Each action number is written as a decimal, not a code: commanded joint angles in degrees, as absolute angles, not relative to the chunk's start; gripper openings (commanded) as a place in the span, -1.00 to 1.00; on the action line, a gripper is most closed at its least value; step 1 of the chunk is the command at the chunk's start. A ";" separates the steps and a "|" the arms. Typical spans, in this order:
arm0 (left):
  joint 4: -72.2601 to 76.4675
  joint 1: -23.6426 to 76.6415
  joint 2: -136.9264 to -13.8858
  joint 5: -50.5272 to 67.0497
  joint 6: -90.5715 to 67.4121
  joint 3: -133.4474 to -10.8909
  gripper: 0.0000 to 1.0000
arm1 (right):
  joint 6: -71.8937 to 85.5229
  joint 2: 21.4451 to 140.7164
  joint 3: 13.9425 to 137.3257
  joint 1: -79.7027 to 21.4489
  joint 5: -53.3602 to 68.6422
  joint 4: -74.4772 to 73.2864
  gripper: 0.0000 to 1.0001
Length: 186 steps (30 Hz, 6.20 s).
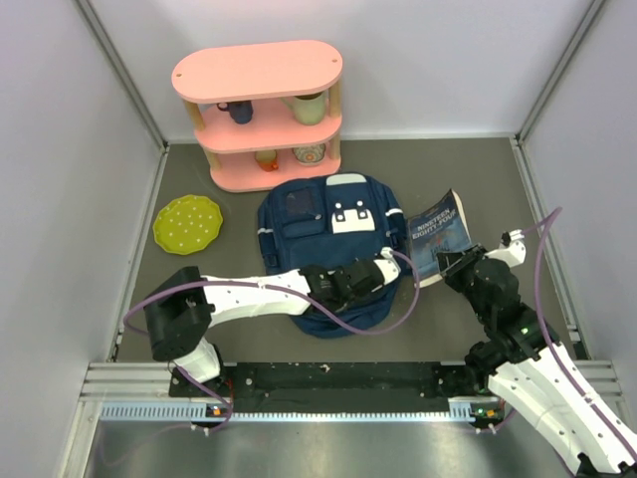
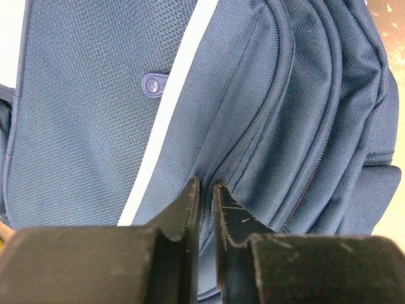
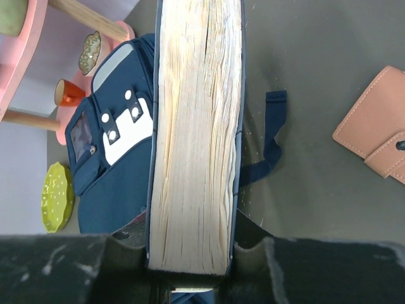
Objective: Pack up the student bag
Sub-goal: Place the book in the student bag.
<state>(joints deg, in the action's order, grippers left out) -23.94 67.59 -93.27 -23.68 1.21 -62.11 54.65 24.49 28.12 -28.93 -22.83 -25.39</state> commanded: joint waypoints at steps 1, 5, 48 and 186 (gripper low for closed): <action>-22.76 66.80 -92.99 -27.78 0.18 -65.74 -0.89 | 55.11 22.59 29.62 -28.13 -24.61 -18.90 -1.00; -23.03 66.80 -93.16 -24.62 -2.02 -68.55 -1.00 | 54.32 21.97 30.14 -28.04 -25.22 -20.12 -1.00; -25.58 67.24 -93.87 -8.88 -3.26 -73.48 0.52 | 49.48 21.53 33.22 -26.89 -24.70 -25.40 -1.00; -9.32 41.84 -71.02 11.16 -32.08 -68.73 -1.00 | 78.14 78.48 26.37 -41.22 6.32 39.38 -0.02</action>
<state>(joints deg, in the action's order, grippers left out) -18.00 41.76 -75.61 9.65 -30.15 -67.96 78.15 77.52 25.47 -40.56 3.60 31.94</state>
